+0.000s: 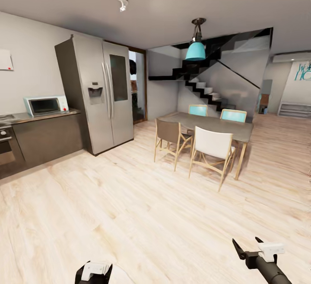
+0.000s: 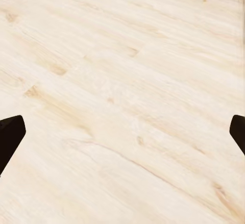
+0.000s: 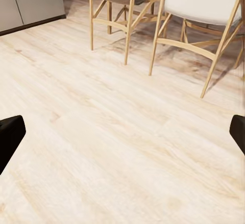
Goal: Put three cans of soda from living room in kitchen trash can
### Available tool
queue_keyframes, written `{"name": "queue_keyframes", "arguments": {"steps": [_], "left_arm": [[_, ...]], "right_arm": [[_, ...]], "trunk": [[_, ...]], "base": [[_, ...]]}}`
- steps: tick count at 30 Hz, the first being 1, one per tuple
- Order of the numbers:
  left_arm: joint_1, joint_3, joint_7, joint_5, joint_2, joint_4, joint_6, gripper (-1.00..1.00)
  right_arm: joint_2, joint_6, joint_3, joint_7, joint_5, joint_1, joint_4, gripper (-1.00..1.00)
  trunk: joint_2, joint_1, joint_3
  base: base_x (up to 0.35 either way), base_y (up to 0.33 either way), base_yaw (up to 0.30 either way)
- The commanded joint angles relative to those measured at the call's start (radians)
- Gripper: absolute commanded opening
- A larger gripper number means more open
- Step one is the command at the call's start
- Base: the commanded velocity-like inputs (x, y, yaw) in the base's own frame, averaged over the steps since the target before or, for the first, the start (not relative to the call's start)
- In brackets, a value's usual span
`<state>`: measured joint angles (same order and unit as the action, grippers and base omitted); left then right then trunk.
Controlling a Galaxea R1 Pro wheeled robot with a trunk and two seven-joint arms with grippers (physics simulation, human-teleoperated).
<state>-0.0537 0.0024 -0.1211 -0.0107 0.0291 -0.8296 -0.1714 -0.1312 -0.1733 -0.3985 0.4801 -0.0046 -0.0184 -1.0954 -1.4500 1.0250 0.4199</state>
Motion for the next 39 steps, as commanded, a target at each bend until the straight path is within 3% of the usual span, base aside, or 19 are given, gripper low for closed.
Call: {"name": "queue_keyframes", "arguments": {"steps": [1,15,20,22,27,33,34,36,37,38,39], "left_arm": [[0.000,0.000,-0.001,-0.001,0.000,0.000,0.000,1.00],[0.000,-0.001,0.002,-0.003,-0.001,0.001,0.010,1.00],[0.000,-0.001,0.004,-0.003,-0.001,0.002,0.010,1.00],[0.000,-0.001,0.004,-0.003,-0.002,0.003,0.010,1.00],[0.000,-0.001,0.004,-0.003,-0.001,0.003,0.010,1.00],[0.000,-0.001,0.002,-0.003,-0.002,0.003,0.010,1.00],[0.000,-0.001,0.001,-0.003,-0.002,0.002,0.011,1.00],[0.000,-0.003,0.000,-0.002,-0.002,0.002,0.011,1.00],[0.000,-0.005,-0.001,-0.002,-0.002,0.001,0.011,1.00],[0.000,-0.006,-0.001,-0.001,-0.002,0.001,0.011,1.00],[0.000,-0.007,-0.001,0.000,-0.002,0.001,0.011,1.00]], "right_arm": [[0.000,0.000,0.000,0.000,0.000,0.000,0.001,1.00],[-0.006,0.000,0.001,0.014,0.004,0.000,-0.007,1.00],[-0.003,0.043,-0.003,0.018,0.001,0.000,-0.038,1.00],[-0.004,0.099,-0.003,0.017,0.001,-0.001,-0.064,1.00],[-0.024,0.455,-0.002,0.020,0.007,-0.044,-0.171,1.00],[-0.086,0.794,0.012,0.009,0.019,-0.253,-0.149,1.00],[-0.115,0.900,0.017,0.004,0.032,-0.340,-0.094,1.00],[-0.143,0.988,0.027,-0.003,0.053,-0.431,-0.019,1.00],[-0.179,1.075,0.057,-0.011,0.100,-0.572,0.121,1.00],[-0.188,1.093,0.070,-0.013,0.118,-0.618,0.175,1.00],[-0.203,1.119,0.093,-0.016,0.156,-0.708,0.296,1.00]], "trunk": [[0.000,0.000,0.000],[0.000,0.000,-0.002],[0.000,0.000,-0.002],[0.000,0.000,-0.002],[0.000,0.000,-0.002],[0.000,0.000,-0.002],[0.000,0.000,-0.002],[0.000,0.000,-0.002],[0.000,0.000,-0.002],[0.000,0.000,-0.002],[0.000,0.000,-0.002]], "base": [[0.280,0.199,-0.188],[0.119,0.083,-0.030],[0.005,0.004,-0.001],[0.002,0.001,0.000],[0.000,0.000,0.000],[0.000,0.000,0.000],[0.000,0.000,0.000],[0.000,0.000,0.000],[0.000,0.000,0.000],[0.000,0.000,0.000],[0.000,0.000,0.000]]}}
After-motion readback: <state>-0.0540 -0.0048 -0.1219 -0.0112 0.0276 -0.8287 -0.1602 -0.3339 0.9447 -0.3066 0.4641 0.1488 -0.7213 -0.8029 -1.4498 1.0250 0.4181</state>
